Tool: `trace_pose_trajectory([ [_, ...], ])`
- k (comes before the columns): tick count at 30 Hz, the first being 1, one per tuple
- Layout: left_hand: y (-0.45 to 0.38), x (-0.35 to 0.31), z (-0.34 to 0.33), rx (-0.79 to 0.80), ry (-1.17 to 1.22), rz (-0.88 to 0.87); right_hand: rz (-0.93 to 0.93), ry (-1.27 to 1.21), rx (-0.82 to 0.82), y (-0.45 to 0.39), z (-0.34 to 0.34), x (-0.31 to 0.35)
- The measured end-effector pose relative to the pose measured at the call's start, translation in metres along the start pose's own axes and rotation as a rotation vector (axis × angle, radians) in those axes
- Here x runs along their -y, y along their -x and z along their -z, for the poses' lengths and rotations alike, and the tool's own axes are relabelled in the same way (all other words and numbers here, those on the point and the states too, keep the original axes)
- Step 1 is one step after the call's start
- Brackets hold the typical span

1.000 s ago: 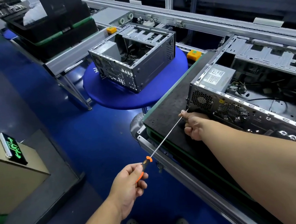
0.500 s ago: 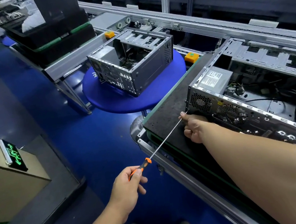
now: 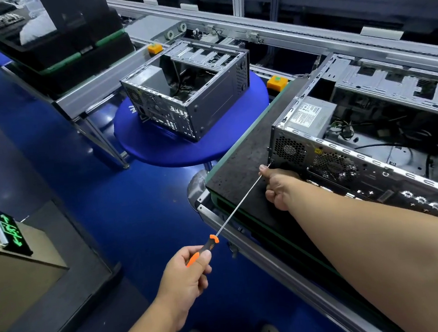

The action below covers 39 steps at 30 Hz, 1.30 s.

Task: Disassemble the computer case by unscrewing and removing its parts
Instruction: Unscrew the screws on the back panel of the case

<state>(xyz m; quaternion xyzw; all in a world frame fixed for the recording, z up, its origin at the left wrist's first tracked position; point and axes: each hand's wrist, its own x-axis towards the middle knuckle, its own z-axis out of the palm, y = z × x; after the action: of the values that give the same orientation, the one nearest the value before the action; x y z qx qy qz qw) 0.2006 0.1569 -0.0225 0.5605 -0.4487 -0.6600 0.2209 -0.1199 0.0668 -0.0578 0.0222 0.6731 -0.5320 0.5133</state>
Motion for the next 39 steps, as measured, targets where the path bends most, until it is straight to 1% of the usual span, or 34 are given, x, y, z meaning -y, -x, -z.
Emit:
trace_pose_trajectory([
  [6,0.002,0.003,0.002,-0.054,-0.141,-0.053,0.022,-0.055,-0.013,0.005,-0.002,0.001],
  [9,0.001,0.002,0.001,-0.090,-0.185,-0.055,0.022,-0.063,-0.012,0.008,-0.002,0.002],
  [11,0.001,0.000,-0.001,-0.080,-0.187,-0.043,0.021,-0.062,-0.002,0.009,-0.001,0.002],
  [13,0.001,-0.001,-0.002,-0.066,-0.132,-0.011,0.018,-0.055,0.014,0.011,-0.001,0.003],
  [15,0.001,-0.003,-0.003,-0.043,-0.009,0.054,0.010,-0.045,0.037,0.013,0.001,0.004],
  [18,0.002,-0.008,-0.001,0.009,0.211,0.204,-0.004,-0.047,0.094,0.015,0.004,0.004],
  [20,0.002,-0.010,0.000,0.057,0.311,0.292,-0.010,-0.053,0.114,0.016,0.004,0.004],
  [22,0.003,-0.009,0.001,0.077,0.342,0.327,-0.010,-0.054,0.106,0.016,0.004,0.004],
  [23,0.003,-0.008,0.000,0.065,0.325,0.312,-0.008,-0.055,0.097,0.015,0.004,0.005],
  [24,0.002,-0.007,-0.001,0.041,0.279,0.274,-0.005,-0.058,0.089,0.013,0.004,0.004],
  [26,0.001,-0.004,-0.004,-0.005,0.096,0.143,-0.003,-0.058,0.071,0.010,0.003,0.004],
  [28,0.002,-0.003,-0.005,-0.043,-0.161,-0.024,-0.001,-0.055,0.047,0.006,0.002,0.003],
  [30,0.003,-0.001,-0.004,-0.076,-0.426,-0.152,0.003,-0.049,0.029,0.003,0.001,0.002],
  [32,0.004,0.002,-0.003,-0.119,-0.658,-0.223,0.003,-0.051,0.023,0.000,0.001,0.002],
  [33,0.004,0.003,-0.003,-0.138,-0.700,-0.253,0.001,-0.054,0.023,-0.002,0.001,0.002],
  [34,0.004,0.003,-0.003,-0.147,-0.694,-0.268,-0.002,-0.054,0.024,-0.003,0.001,0.001],
  [36,0.000,0.003,-0.007,-0.148,-0.502,-0.225,-0.007,-0.055,0.021,-0.004,0.002,0.001],
  [39,-0.005,-0.001,-0.010,-0.097,-0.111,0.009,-0.011,-0.062,0.016,-0.004,0.002,0.001],
])
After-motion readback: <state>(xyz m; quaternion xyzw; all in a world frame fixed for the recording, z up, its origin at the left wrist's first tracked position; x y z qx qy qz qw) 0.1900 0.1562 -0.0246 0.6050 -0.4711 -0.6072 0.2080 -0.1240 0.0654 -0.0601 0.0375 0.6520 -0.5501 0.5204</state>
